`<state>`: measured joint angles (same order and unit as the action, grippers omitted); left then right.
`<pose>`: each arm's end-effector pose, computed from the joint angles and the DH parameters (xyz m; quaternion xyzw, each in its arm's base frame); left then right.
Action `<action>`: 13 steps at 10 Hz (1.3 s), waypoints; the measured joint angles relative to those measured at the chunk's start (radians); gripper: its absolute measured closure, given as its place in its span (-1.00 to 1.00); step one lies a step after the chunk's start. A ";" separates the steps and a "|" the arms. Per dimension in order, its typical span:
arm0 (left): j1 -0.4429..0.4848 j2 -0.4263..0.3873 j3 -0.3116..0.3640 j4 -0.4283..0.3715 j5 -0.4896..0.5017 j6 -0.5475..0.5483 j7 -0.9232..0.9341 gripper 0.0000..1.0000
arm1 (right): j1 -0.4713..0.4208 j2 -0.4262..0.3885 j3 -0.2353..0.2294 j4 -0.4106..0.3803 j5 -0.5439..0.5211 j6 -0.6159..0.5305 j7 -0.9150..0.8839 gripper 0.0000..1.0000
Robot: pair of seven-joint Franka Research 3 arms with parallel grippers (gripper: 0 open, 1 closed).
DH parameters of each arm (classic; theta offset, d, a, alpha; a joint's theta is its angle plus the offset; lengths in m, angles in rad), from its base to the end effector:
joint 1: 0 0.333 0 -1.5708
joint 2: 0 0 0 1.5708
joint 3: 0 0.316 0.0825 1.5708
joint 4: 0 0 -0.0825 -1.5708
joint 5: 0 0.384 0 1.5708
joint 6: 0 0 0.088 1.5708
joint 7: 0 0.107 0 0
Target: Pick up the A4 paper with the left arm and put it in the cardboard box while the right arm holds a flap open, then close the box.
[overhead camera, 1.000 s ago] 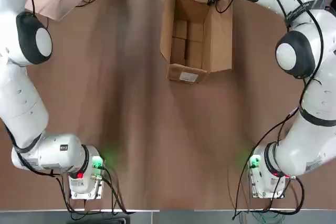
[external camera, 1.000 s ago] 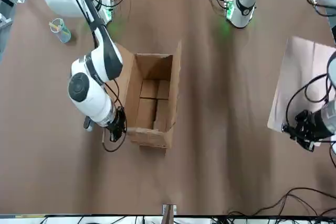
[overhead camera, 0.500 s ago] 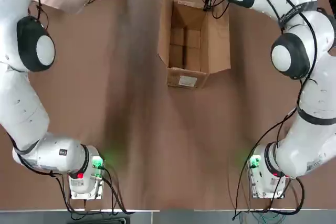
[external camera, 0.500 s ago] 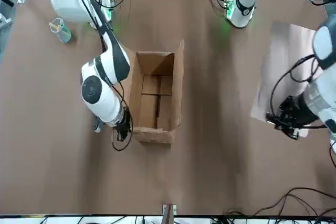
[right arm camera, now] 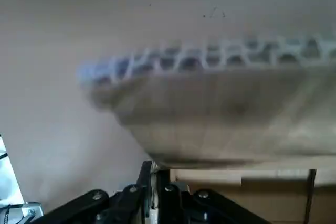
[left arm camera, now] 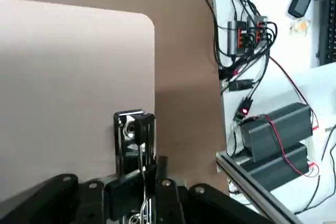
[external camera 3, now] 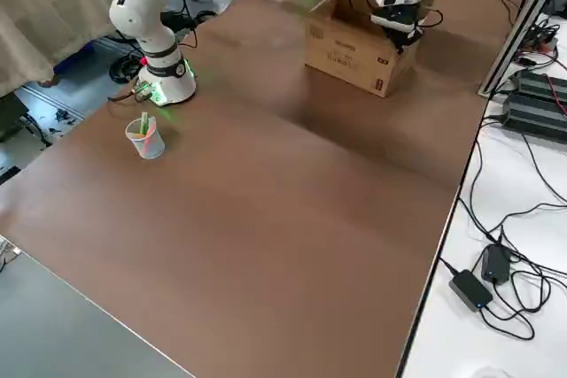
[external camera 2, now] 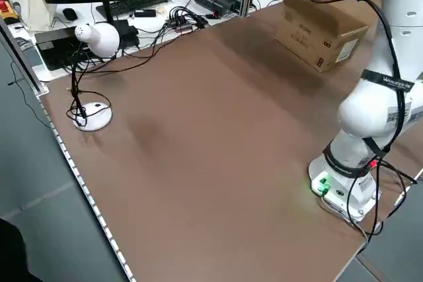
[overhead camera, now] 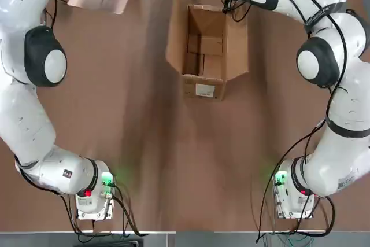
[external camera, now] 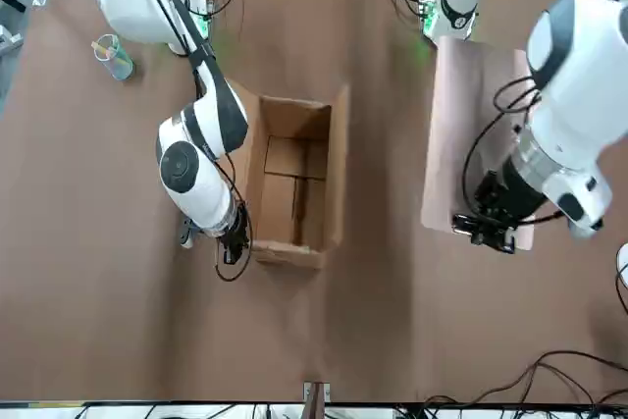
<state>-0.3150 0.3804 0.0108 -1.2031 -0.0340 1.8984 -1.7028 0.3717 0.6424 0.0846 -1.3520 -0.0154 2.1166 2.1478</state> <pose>0.6626 -0.2123 0.5990 0.7543 0.6373 0.0717 0.1402 0.6703 0.3129 0.3597 -0.6570 0.7511 0.0008 0.0647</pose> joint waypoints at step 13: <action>-0.211 0.028 0.007 -0.004 0.063 0.223 -0.242 0.95 | 0.061 -0.071 0.005 0.251 -0.054 -0.389 -0.131 -1.00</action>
<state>-0.5260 0.4081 0.0182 -1.2072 0.0289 2.1215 -1.9452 0.4328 0.5718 0.0892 -1.1014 -0.0699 1.7272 2.0170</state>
